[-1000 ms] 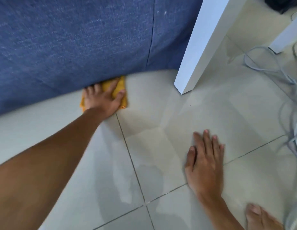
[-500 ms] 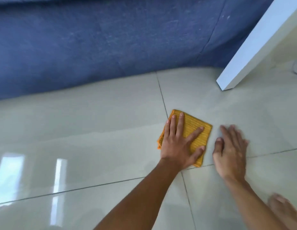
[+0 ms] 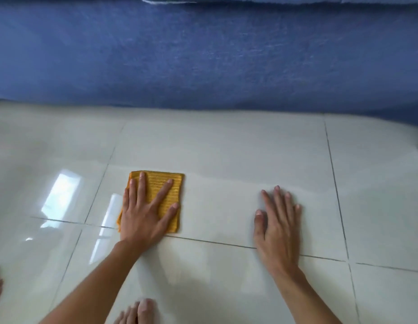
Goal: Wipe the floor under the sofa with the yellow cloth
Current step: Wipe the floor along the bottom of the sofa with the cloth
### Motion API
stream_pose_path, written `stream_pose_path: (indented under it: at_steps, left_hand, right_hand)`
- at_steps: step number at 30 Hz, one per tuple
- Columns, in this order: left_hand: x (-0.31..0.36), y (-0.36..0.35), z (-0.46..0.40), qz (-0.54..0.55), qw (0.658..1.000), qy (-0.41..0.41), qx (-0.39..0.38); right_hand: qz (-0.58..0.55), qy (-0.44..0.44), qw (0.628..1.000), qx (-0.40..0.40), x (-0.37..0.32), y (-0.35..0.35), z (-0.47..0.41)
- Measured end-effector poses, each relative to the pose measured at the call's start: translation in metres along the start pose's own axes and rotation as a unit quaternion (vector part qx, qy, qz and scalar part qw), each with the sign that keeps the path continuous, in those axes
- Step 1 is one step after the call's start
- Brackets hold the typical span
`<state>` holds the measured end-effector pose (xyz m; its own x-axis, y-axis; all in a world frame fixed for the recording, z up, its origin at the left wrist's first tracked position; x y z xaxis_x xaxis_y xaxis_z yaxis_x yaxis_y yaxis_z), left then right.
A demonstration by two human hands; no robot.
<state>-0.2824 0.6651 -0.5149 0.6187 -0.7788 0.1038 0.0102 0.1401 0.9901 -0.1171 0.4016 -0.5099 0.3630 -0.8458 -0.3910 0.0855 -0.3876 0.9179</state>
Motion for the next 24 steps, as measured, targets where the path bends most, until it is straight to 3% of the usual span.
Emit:
stream_pose_path:
  at_steps: [5,10,18,24]
  left_hand:
    - [-0.072,0.006,-0.075,0.000,0.997,0.077,0.004]
    - [-0.051,0.009,-0.163,-0.008,0.995,0.093,0.017]
    - [0.133,-0.003,-0.218,-0.007,1.000,-0.024,0.005]
    - [0.300,-0.018,-0.211,0.003,0.991,-0.133,-0.011]
  right_hand:
    - [0.039,0.021,0.999,0.006,-0.010,-0.017,0.003]
    - [0.000,0.029,0.999,0.044,-0.008,-0.020,0.003]
    - [-0.112,0.002,0.992,0.060,0.004,0.001,-0.002]
    - [-0.054,-0.116,0.984,0.128,0.125,0.054,-0.037]
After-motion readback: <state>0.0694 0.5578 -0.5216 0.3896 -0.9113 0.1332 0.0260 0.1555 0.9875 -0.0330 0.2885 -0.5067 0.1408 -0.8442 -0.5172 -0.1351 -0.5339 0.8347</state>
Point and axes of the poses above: each hand's wrist, its own z-axis away from the middle knuckle, its own y-axis out of the back of the hand, x = y × z, the point moved 2 cm from there along -z, towards the middle knuckle, and after that the axes turned 4 degrees about -y, right-handed, at the moved point
